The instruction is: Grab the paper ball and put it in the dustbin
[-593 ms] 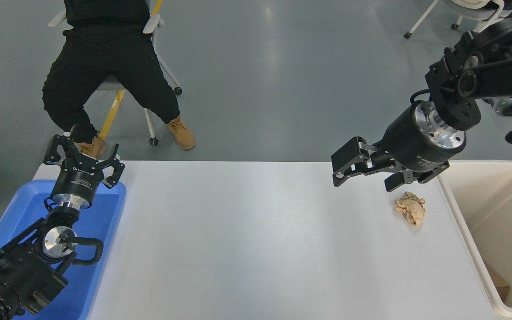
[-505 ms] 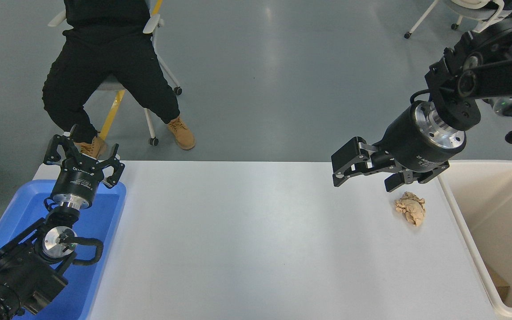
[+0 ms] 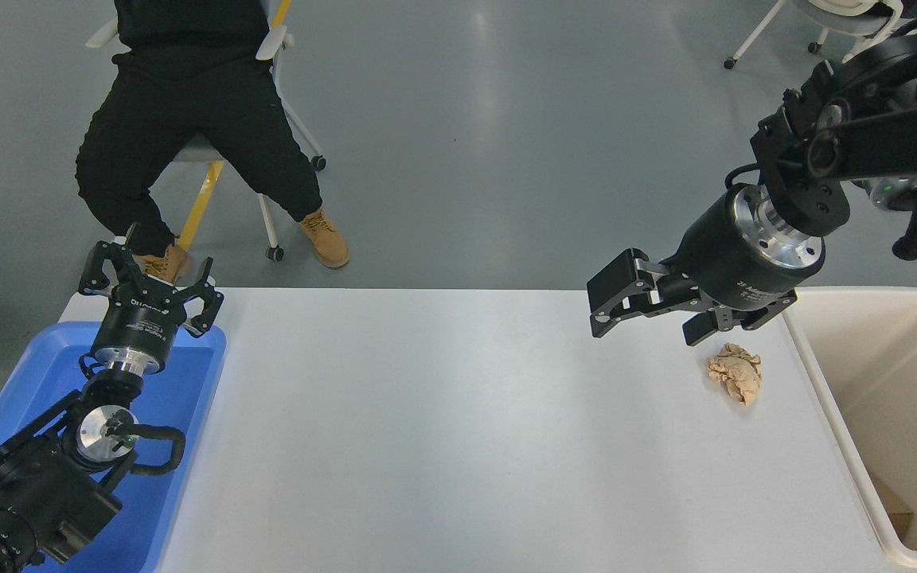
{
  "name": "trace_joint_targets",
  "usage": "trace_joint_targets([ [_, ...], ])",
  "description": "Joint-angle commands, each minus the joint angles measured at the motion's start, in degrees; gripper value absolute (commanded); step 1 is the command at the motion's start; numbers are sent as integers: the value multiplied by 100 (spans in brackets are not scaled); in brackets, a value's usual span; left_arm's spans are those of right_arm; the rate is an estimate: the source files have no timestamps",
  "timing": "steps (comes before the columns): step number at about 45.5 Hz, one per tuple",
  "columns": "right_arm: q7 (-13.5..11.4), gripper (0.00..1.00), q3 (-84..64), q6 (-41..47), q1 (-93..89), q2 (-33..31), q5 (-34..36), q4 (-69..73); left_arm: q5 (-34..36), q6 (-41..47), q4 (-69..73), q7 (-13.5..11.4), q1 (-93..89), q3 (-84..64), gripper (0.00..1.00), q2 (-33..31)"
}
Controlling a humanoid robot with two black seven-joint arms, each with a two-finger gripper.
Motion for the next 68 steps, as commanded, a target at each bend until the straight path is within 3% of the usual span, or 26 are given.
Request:
trace_joint_targets([
  [1, 0, 100, 14, 3, -69, 97, -4, -68, 2, 0, 0, 0, 0, 0, 99, 1],
  [38, 9, 100, -66, -93, -1062, 133, 92, -1219, -7, 0, 0, 0, 0, 0, 99, 1],
  [47, 0, 100, -118, -67, -1756, 115, 690, -2387, -7, 0, 0, 0, 0, 0, 99, 1],
  [56, 0, 100, -470, -146, -2828, 115, 690, -3784, -7, 0, 0, 0, -9, 0, 99, 1],
  [68, 0, 100, -926, -1068, -3918, 115, 673, -4744, -7, 0, 0, 0, 0, 0, 99, 1],
])
